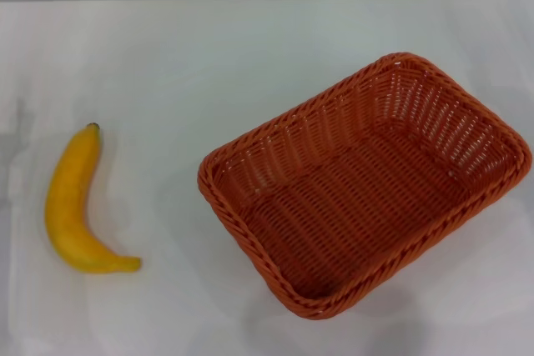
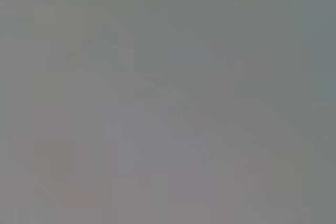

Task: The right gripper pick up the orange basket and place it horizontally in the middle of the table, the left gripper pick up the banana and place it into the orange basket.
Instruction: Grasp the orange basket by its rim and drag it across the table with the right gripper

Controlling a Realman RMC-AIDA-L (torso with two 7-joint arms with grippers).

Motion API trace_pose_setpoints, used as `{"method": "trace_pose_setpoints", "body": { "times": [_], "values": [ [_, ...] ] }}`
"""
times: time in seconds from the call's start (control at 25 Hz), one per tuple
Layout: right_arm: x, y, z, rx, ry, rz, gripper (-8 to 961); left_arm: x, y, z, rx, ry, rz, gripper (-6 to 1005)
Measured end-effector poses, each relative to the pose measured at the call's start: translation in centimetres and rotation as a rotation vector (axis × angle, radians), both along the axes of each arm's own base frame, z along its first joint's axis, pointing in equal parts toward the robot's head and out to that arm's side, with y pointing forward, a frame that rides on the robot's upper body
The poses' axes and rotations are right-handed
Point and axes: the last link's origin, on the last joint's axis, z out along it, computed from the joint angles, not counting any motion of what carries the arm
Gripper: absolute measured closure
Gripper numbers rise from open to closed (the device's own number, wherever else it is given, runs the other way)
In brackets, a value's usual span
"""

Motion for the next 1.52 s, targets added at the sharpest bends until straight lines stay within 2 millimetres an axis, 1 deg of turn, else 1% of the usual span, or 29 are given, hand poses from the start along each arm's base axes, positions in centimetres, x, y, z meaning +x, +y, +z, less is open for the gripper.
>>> {"method": "trace_pose_setpoints", "body": {
  "times": [0.36, 0.56, 0.76, 0.88, 0.92, 1.08, 1.24, 1.4, 1.52],
  "values": [
    [-0.3, 0.3, -0.1, -0.003, 0.016, 0.008, 80, -0.3, -0.3, -0.3, -0.004, -0.013, 0.016, 138],
    [-0.3, 0.6, -0.1, -0.006, 0.073, 0.006, 80, -0.4, -0.3, -0.1, 0.008, -0.038, 0.019, 138],
    [-0.4, 0.8, -0.3, -0.019, 0.078, 0.005, 81, -0.5, -0.3, 0.1, 0.011, -0.035, 0.021, 138],
    [-0.2, 0.7, -0.4, -0.015, 0.148, -0.002, 81, -0.5, -0.3, 0.2, 0.015, -0.032, 0.019, 138],
    [0.0, 0.7, -0.6, -0.016, 0.195, -0.01, 81, -0.4, -0.2, 0.2, 0.015, -0.032, 0.018, 138],
    [0.3, 1.6, -1.1, -0.052, 0.322, -0.05, 80, -0.2, -0.2, 0.1, 0.018, -0.037, 0.011, 138],
    [-0.8, 2.3, -1.1, -0.048, 0.326, -0.015, 81, -0.1, -0.3, 0.0, 0.023, -0.042, 0.006, 137],
    [-1.9, 3.3, -0.9, -0.087, 0.315, 0.041, 83, 0.2, -0.7, -0.4, 0.037, -0.103, -0.008, 137],
    [-3.6, 3.9, -0.2, -0.154, 0.174, 0.153, 84, 0.1, -1.2, -0.2, 0.055, -0.11, -0.025, 137]
  ]
}}
